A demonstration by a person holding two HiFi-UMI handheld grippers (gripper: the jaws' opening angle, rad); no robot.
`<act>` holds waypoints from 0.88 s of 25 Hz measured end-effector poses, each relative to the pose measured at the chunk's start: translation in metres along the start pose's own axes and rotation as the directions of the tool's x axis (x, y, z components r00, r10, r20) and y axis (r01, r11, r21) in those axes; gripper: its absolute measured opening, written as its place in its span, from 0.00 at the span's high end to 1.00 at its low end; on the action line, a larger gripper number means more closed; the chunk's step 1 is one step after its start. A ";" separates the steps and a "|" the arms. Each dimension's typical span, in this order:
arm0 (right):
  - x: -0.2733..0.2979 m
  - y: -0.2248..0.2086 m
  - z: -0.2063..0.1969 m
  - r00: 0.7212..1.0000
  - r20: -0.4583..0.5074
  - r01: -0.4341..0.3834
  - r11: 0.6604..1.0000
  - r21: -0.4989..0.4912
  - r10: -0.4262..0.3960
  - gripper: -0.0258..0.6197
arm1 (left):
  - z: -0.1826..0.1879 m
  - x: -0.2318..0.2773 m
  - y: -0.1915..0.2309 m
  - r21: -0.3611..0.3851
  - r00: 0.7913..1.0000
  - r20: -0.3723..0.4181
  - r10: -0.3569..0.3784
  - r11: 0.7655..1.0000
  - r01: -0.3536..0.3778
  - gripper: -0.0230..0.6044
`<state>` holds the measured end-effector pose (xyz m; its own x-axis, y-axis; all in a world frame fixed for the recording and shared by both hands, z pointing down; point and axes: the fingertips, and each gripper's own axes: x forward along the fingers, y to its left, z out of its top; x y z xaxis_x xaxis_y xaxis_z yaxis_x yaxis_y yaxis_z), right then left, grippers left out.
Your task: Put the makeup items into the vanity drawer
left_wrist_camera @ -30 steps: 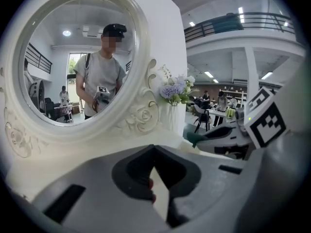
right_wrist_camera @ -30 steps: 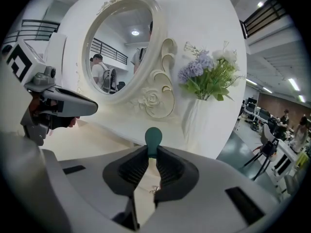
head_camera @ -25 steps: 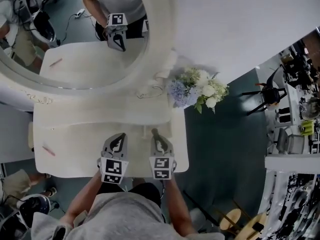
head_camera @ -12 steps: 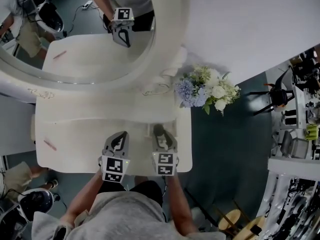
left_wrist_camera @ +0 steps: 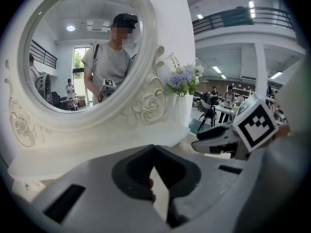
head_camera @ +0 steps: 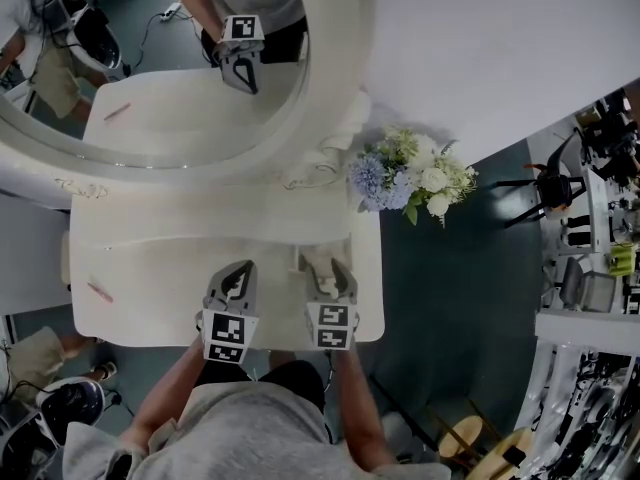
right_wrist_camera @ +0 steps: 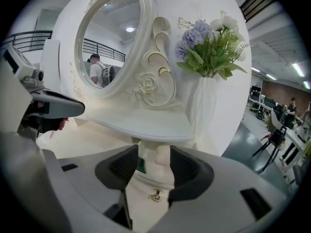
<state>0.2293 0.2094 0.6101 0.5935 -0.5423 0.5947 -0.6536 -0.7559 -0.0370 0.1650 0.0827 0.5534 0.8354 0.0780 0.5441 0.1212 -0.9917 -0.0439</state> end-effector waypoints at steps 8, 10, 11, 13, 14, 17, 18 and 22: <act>-0.016 0.008 0.015 0.999 0.046 0.025 1.000 -0.009 -0.025 0.66 | 0.006 -0.013 0.007 0.006 1.000 0.030 0.000 1.000 0.000 0.96; -0.024 0.009 0.022 0.997 0.068 0.036 0.999 -0.008 -0.035 0.66 | 0.011 -0.016 0.008 0.009 0.999 0.042 0.002 1.000 -0.002 0.96; -0.028 0.010 0.026 0.996 0.080 0.039 0.999 -0.005 -0.038 0.66 | 0.013 -0.018 0.008 0.010 0.999 0.049 0.002 1.000 -0.003 0.96; -0.037 0.012 0.032 0.994 0.103 0.038 0.999 0.002 -0.038 0.66 | 0.018 -0.021 0.007 0.012 0.998 0.064 0.002 1.000 -0.003 0.96; -0.042 0.013 0.036 0.993 0.115 0.037 0.999 0.004 -0.037 0.66 | 0.020 -0.023 0.006 0.015 0.997 0.071 0.001 1.000 -0.002 0.96; -0.056 0.018 0.048 0.986 0.160 0.039 0.999 0.006 -0.039 0.66 | 0.028 -0.029 0.005 0.026 0.995 0.097 -0.006 1.000 0.003 0.96; -0.062 0.019 0.052 0.983 0.176 0.043 0.999 0.007 -0.043 0.66 | 0.032 -0.031 0.004 0.030 0.994 0.106 -0.008 1.000 0.005 0.96; -0.083 0.024 0.068 0.970 0.234 0.064 0.998 0.011 -0.065 0.72 | 0.046 -0.043 0.002 0.044 0.990 0.141 -0.017 0.999 0.011 0.96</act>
<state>0.1959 0.2116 0.5055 0.7280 -0.5631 0.3912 -0.6092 -0.7929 -0.0076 0.1536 0.0821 0.4915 0.9003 0.1086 0.4214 0.1537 -0.9853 -0.0746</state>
